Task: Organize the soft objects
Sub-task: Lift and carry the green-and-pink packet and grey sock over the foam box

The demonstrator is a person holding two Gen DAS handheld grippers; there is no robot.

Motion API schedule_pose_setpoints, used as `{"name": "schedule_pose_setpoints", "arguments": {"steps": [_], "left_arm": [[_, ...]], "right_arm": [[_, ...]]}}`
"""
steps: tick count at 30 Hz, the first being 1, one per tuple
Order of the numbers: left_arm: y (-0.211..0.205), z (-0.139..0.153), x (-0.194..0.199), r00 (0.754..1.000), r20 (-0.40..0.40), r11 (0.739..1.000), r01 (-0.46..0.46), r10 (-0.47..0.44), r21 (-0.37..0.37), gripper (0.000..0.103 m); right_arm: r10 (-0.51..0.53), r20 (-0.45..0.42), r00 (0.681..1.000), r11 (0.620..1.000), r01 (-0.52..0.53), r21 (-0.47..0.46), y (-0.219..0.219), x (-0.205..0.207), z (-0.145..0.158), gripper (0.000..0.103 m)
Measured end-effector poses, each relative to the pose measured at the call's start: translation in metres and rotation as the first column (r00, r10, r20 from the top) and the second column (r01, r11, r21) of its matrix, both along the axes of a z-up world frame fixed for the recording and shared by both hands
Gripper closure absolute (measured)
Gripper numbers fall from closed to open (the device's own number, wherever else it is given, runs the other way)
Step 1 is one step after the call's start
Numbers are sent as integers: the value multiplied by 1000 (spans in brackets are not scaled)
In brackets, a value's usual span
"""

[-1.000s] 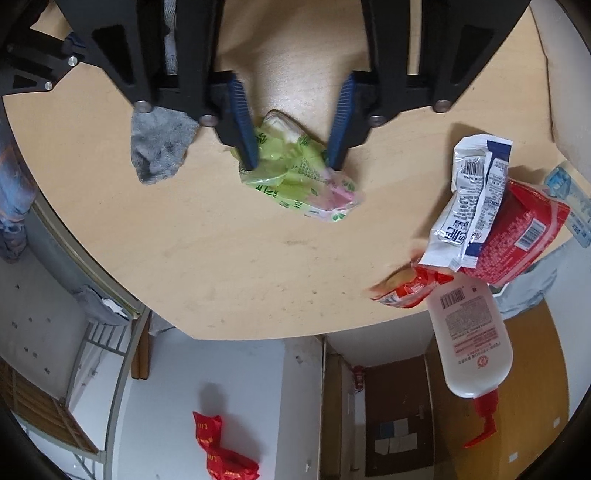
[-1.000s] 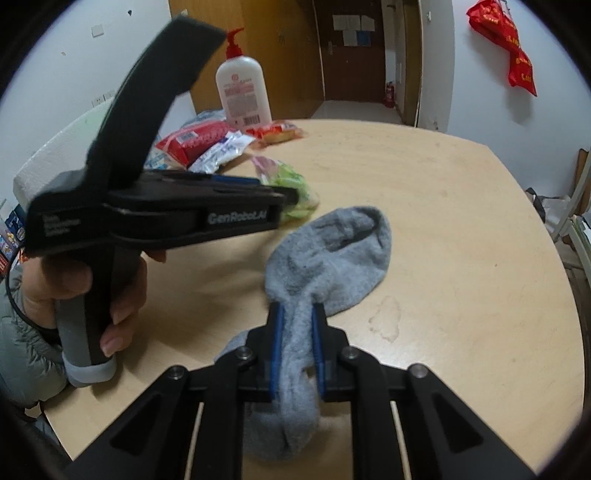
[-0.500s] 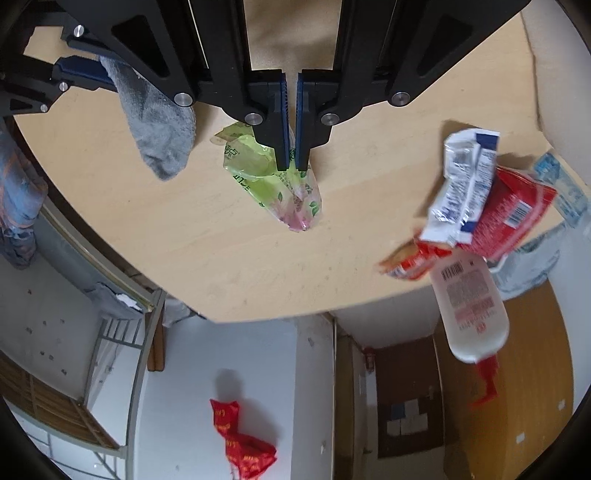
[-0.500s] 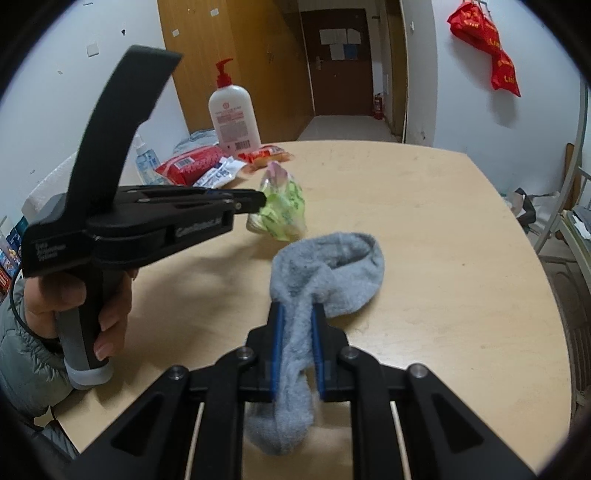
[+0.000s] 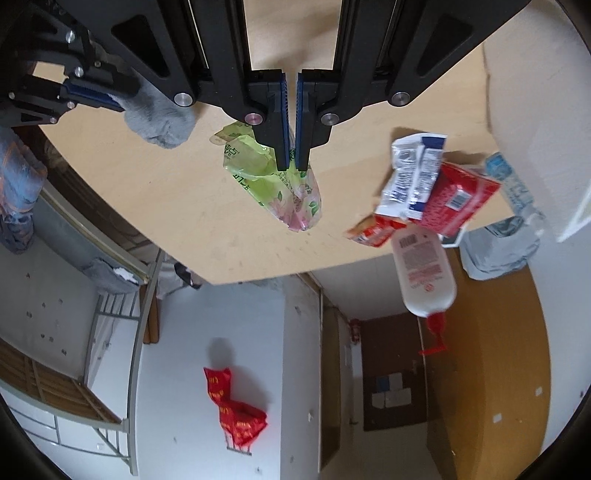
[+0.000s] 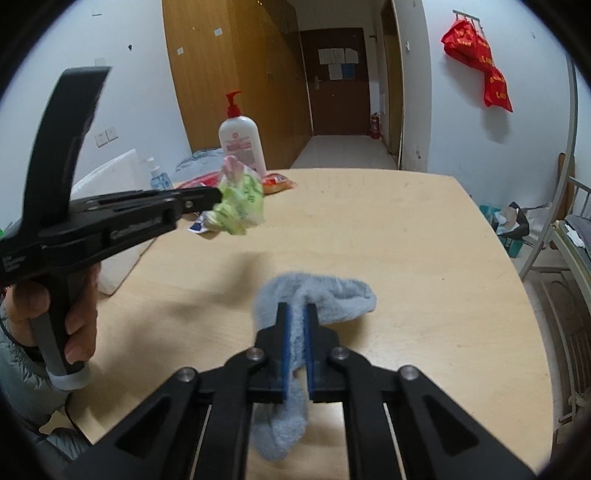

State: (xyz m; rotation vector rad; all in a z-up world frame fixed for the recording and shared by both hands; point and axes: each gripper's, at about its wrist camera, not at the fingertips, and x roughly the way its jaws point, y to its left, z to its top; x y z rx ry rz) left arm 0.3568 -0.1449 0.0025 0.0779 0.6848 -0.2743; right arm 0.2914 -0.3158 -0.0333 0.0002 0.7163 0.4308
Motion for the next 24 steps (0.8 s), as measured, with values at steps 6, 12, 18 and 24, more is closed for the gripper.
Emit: {"name": "schedule_pose_setpoints", "arguments": {"steps": [6, 12, 18, 24], "left_arm": [[12, 17, -32, 998, 66, 1000, -20, 20, 0, 100], [24, 26, -49, 996, 86, 1000, -17, 18, -12, 100], [34, 37, -66, 993, 115, 999, -28, 30, -16, 100], [43, 44, -82, 990, 134, 999, -39, 41, -18, 100]], "right_arm": [[14, 9, 1000, 1000, -14, 2, 6, -9, 0, 97], [25, 32, 999, 1000, -25, 0, 11, -14, 6, 97], [17, 71, 997, 999, -19, 29, 9, -21, 21, 97], [14, 120, 993, 999, -19, 39, 15, -30, 39, 97]]}}
